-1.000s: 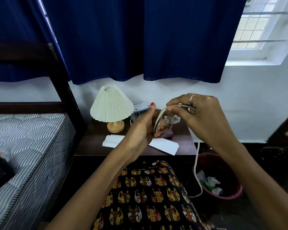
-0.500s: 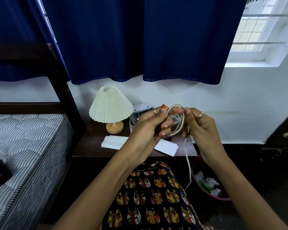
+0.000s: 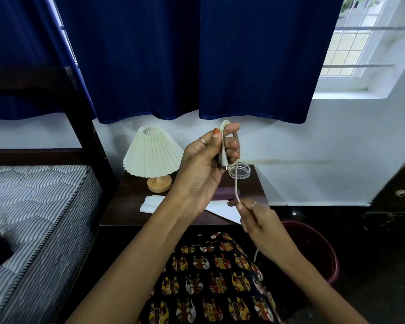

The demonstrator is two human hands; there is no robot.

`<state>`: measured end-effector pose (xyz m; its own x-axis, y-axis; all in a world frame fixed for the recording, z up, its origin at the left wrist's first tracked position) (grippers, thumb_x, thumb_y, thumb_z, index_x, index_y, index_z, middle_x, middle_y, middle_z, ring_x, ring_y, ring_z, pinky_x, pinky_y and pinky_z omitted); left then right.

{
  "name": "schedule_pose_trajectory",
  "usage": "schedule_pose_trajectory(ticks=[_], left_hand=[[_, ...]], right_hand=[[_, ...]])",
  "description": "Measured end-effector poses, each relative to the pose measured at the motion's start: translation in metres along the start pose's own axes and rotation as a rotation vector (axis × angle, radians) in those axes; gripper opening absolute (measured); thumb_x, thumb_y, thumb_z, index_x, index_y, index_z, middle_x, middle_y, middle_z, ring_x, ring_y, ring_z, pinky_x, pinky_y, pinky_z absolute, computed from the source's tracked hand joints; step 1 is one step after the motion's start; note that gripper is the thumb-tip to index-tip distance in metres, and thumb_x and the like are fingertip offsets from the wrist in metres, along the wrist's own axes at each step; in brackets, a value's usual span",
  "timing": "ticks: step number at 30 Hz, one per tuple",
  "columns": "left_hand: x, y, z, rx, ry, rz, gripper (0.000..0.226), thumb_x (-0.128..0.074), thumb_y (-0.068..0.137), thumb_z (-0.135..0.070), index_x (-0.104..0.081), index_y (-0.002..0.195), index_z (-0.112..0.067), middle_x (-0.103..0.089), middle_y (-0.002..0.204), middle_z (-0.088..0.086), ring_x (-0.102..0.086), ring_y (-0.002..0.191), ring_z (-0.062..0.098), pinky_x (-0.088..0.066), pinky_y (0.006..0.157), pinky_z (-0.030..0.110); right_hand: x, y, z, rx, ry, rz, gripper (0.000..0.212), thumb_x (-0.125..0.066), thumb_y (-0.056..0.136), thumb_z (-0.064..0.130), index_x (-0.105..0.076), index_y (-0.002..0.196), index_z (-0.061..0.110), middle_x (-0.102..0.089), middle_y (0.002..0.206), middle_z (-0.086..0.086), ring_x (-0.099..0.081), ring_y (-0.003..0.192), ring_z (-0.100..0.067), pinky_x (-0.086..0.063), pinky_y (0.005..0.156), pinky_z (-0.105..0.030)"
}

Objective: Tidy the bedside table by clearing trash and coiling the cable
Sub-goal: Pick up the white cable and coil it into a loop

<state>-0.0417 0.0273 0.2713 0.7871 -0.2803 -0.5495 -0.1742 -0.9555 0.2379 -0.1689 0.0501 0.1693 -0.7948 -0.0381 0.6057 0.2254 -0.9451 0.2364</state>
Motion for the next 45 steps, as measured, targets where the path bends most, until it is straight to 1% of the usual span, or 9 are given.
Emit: schedule_pose_trajectory(ticks=[7, 13, 18, 22, 26, 31, 34, 40, 45], left_hand=[[0.011, 0.004, 0.007, -0.02, 0.134, -0.049, 0.027, -0.036, 0.101, -0.016, -0.062, 0.106, -0.009, -0.075, 0.09, 0.001, -0.07, 0.089, 0.014, -0.049, 0.091, 0.027], [0.009, 0.001, 0.016, -0.028, 0.263, 0.014, 0.024, -0.042, 0.099, -0.017, -0.061, 0.111, -0.009, -0.072, 0.105, 0.007, -0.068, 0.103, 0.02, -0.053, 0.079, 0.021], [0.008, -0.004, 0.018, -0.043, 0.496, 0.064, 0.023, -0.049, 0.096, -0.012, -0.062, 0.115, -0.007, -0.073, 0.09, 0.004, -0.068, 0.08, 0.01, -0.053, 0.064, 0.019], [0.01, -0.006, 0.02, -0.078, 0.616, 0.082, 0.021, -0.05, 0.095, -0.008, -0.066, 0.107, -0.013, -0.07, 0.08, -0.002, -0.064, 0.075, 0.008, -0.05, 0.073, 0.023], [0.01, -0.014, 0.023, -0.004, 0.65, 0.116, 0.029, -0.039, 0.1, -0.02, -0.062, 0.086, -0.008, -0.051, 0.058, 0.0, -0.048, 0.05, 0.005, -0.04, 0.054, 0.013], [0.013, -0.023, 0.032, 0.076, 0.562, 0.153, 0.045, -0.035, 0.1, -0.034, -0.048, 0.061, -0.018, -0.041, 0.054, 0.001, -0.036, 0.053, 0.013, -0.033, 0.056, 0.021], [0.014, -0.029, 0.034, 0.128, 0.564, 0.173, 0.048, -0.033, 0.094, -0.051, -0.065, 0.07, -0.024, -0.039, 0.057, 0.0, -0.033, 0.054, 0.012, -0.032, 0.059, 0.022], [0.006, -0.028, 0.026, 0.076, 0.433, 0.145, 0.034, -0.042, 0.09, -0.039, -0.073, 0.081, -0.026, -0.03, 0.058, 0.0, -0.03, 0.052, 0.009, -0.027, 0.053, 0.021], [-0.003, -0.023, 0.03, 0.169, 0.141, 0.143, 0.056, -0.044, 0.088, -0.039, -0.057, 0.111, 0.011, -0.031, 0.058, -0.002, -0.03, 0.049, 0.005, -0.028, 0.052, 0.016]], right_hand=[[0.013, -0.013, 0.049, 0.143, -0.539, 0.205, 0.03, -0.033, 0.1, 0.032, -0.047, 0.122, 0.018, -0.063, 0.107, -0.007, -0.06, 0.093, -0.031, -0.044, 0.071, -0.036], [0.038, -0.007, 0.085, 0.239, -0.65, 0.204, 0.019, -0.035, 0.1, 0.034, -0.047, 0.104, 0.019, -0.061, 0.095, -0.004, -0.062, 0.085, -0.033, -0.051, 0.072, -0.043], [0.062, 0.01, 0.103, 0.313, -0.648, 0.039, 0.035, -0.039, 0.092, 0.046, -0.063, 0.103, 0.023, -0.068, 0.098, -0.001, -0.063, 0.088, -0.027, -0.049, 0.071, -0.037], [0.078, 0.026, 0.105, 0.309, -0.491, -0.062, 0.024, -0.062, 0.079, 0.048, -0.07, 0.087, 0.028, -0.067, 0.081, 0.009, -0.061, 0.077, -0.016, -0.05, 0.071, -0.039], [0.082, 0.036, 0.105, 0.313, -0.36, -0.066, 0.025, -0.075, 0.069, 0.045, -0.064, 0.08, 0.026, -0.054, 0.054, 0.019, -0.051, 0.058, -0.003, -0.044, 0.06, -0.031], [0.081, 0.037, 0.108, 0.332, -0.279, 0.039, 0.022, -0.079, 0.07, 0.031, -0.065, 0.08, 0.018, -0.057, 0.056, 0.005, -0.055, 0.062, -0.007, -0.038, 0.055, -0.015], [0.085, 0.042, 0.102, 0.292, -0.18, 0.055, 0.012, -0.076, 0.075, 0.023, -0.068, 0.078, 0.015, -0.062, 0.063, 0.006, -0.055, 0.06, -0.006, -0.039, 0.056, -0.011], [0.085, 0.048, 0.077, 0.209, 0.231, 0.0, 0.007, -0.068, 0.082, 0.017, -0.067, 0.078, 0.012, -0.061, 0.062, -0.011, -0.042, 0.047, -0.016, -0.033, 0.048, -0.024], [0.075, 0.041, 0.046, 0.065, 0.585, -0.181, 0.018, -0.062, 0.08, 0.032, -0.066, 0.078, 0.014, -0.051, 0.061, -0.008, -0.04, 0.046, -0.012, -0.038, 0.044, -0.022]])
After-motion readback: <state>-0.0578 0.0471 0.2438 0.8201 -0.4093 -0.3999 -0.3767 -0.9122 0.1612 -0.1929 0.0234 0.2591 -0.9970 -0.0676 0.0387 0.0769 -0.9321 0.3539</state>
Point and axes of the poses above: each hand's wrist, its own y-axis towards the middle knuckle, its own x-axis out of the back of the hand, z = x × y, the point moved 5 cm from there along y, towards the middle knuckle
